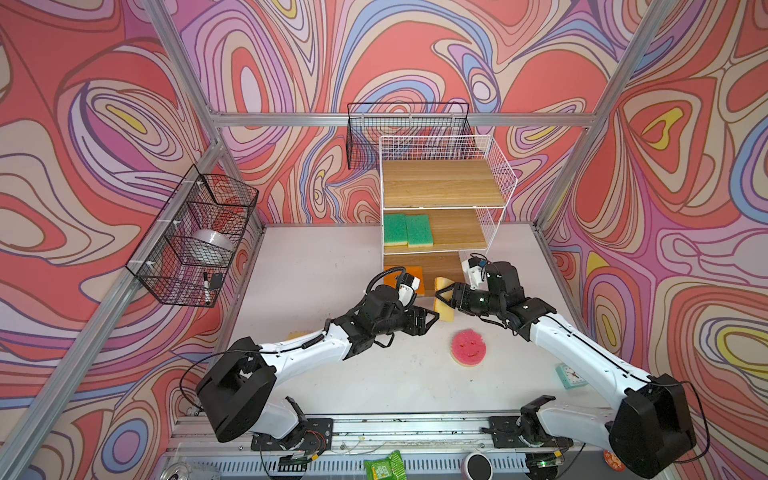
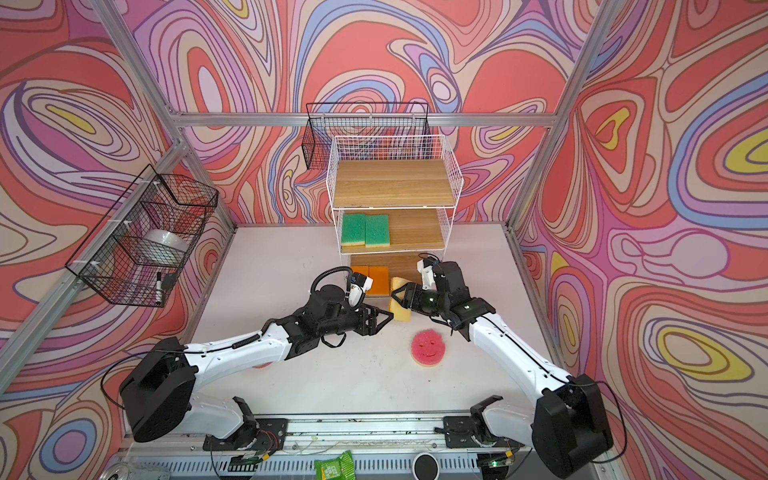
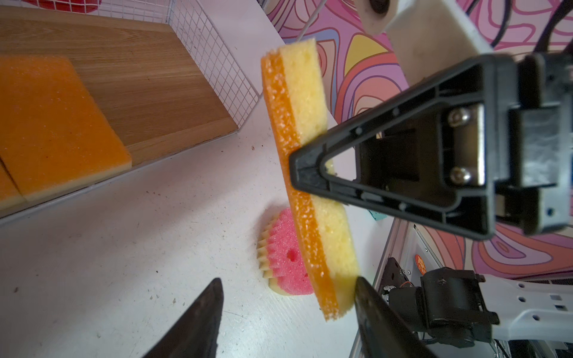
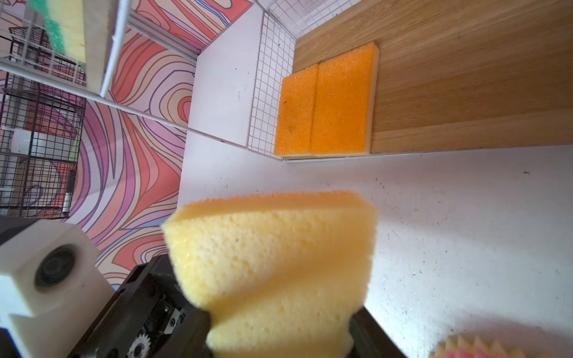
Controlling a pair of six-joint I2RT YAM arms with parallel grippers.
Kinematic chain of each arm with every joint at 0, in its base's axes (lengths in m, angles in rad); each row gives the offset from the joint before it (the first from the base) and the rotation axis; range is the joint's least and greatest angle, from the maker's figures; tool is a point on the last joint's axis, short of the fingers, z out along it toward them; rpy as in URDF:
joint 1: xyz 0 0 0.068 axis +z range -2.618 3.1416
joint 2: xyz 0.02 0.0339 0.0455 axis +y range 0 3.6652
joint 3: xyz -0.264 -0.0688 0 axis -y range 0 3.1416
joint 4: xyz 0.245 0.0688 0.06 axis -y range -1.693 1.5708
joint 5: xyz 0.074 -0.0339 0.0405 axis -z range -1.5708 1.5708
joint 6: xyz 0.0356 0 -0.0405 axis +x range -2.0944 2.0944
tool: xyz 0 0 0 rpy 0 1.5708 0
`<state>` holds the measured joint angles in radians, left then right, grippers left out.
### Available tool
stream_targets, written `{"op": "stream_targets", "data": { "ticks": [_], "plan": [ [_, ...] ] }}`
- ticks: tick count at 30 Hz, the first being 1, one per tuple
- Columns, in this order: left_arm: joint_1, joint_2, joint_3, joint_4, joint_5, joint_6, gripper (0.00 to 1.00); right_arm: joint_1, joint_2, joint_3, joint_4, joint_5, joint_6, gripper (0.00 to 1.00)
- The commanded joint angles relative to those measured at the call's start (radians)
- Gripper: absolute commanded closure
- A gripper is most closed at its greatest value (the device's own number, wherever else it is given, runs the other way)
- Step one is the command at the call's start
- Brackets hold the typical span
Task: Place and organize the cleaning sponges onto the shelf
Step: 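Close the left gripper on the sponge held by the right gripper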
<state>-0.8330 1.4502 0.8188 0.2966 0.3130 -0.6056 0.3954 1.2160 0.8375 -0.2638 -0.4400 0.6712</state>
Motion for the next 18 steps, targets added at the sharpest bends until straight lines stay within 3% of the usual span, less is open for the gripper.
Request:
{"op": "stream_targets", "data": {
  "ticks": [1,4,9,13,16,18],
  "plan": [
    [-0.004,0.032,0.044,0.047,-0.001,-0.011,0.38,0.024,0.015,0.000,0.017,0.002,0.011,0.42],
    [-0.003,0.056,0.050,0.080,0.015,-0.032,0.45,0.038,0.020,0.002,0.017,0.013,0.013,0.42],
    [-0.003,0.084,0.051,0.104,0.032,-0.047,0.70,0.048,0.016,-0.003,0.015,0.028,0.015,0.41],
    [-0.004,0.084,0.050,0.104,0.035,-0.047,0.76,0.048,0.028,0.005,0.001,0.027,0.010,0.36],
    [-0.004,0.071,0.044,0.084,0.025,-0.040,0.91,0.047,0.027,0.011,-0.001,0.027,0.005,0.33],
    [-0.003,0.059,0.038,0.072,0.019,-0.033,0.93,0.048,0.028,0.010,0.001,0.027,0.003,0.30]
  ]
}}
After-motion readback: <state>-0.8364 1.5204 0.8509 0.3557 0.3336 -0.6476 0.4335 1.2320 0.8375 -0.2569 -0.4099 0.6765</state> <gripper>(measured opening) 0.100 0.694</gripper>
